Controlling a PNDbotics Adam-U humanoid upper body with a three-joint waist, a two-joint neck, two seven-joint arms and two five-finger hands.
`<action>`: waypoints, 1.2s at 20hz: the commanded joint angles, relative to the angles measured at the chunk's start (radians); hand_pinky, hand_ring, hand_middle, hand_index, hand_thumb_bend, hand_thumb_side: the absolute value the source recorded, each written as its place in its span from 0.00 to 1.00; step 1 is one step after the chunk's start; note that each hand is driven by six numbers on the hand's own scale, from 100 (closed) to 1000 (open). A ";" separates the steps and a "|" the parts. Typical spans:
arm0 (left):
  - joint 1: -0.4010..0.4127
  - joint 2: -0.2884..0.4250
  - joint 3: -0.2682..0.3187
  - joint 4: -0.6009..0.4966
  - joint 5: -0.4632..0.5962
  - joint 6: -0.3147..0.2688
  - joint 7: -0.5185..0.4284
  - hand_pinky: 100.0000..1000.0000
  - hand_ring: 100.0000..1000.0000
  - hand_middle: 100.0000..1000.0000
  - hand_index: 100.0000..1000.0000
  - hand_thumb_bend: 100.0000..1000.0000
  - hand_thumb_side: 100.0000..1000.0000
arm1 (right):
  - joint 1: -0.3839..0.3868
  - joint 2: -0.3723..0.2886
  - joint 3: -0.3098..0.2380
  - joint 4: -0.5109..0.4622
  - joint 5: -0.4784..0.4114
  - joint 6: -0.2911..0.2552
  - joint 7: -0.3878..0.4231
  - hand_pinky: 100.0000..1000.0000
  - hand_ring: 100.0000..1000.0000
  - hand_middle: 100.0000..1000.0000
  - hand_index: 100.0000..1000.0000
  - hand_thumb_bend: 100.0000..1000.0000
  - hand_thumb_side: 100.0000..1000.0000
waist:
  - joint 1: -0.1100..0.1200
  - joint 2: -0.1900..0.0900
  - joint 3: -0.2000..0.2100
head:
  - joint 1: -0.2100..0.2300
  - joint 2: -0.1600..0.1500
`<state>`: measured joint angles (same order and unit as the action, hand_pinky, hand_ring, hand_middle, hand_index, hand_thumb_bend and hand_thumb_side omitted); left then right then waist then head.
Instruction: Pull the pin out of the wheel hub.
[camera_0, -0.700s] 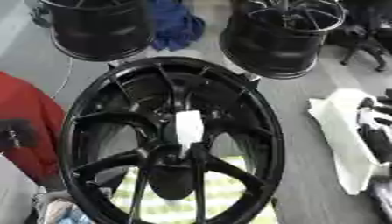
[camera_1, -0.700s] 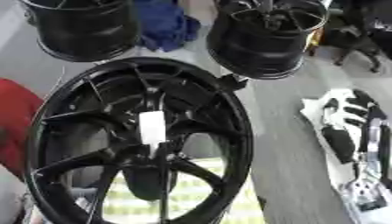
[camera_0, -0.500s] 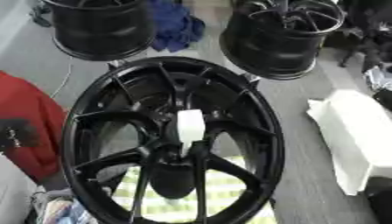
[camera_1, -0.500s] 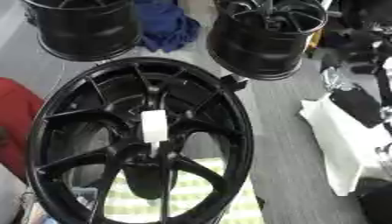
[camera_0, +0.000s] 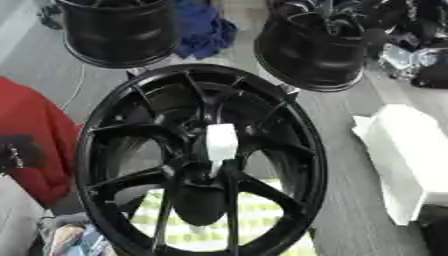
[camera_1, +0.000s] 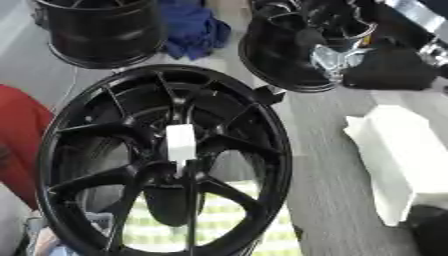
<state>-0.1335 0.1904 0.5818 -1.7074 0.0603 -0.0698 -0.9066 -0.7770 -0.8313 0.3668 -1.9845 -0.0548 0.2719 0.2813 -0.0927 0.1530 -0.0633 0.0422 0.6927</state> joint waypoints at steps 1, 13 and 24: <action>-0.009 0.030 -0.007 -0.015 -0.005 -0.007 0.000 0.69 0.70 0.63 0.80 0.00 0.89 | -0.072 0.000 0.041 -0.016 -0.031 0.037 0.104 0.75 0.80 0.80 0.92 0.13 0.37 | 0.002 -0.011 0.004 | -0.005 0.003; -0.013 0.037 -0.018 0.006 -0.012 -0.041 0.000 0.69 0.70 0.64 0.80 0.00 0.89 | -0.221 0.141 0.162 -0.016 -0.037 0.199 0.308 0.82 0.90 0.89 0.94 0.26 0.40 | 0.003 -0.001 0.022 | -0.011 0.008; -0.020 0.034 -0.025 0.017 -0.015 -0.058 0.000 0.69 0.70 0.64 0.80 0.00 0.89 | -0.241 0.247 0.211 0.079 0.068 0.220 0.347 0.92 0.95 0.91 0.96 0.28 0.41 | 0.008 0.005 0.034 | -0.013 0.011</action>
<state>-0.1423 0.2032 0.5583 -1.6799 0.0475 -0.1221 -0.9069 -0.9998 -0.5862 0.5814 -1.9199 -0.0092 0.4907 0.6187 -0.0920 0.1670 -0.0299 0.0298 0.7015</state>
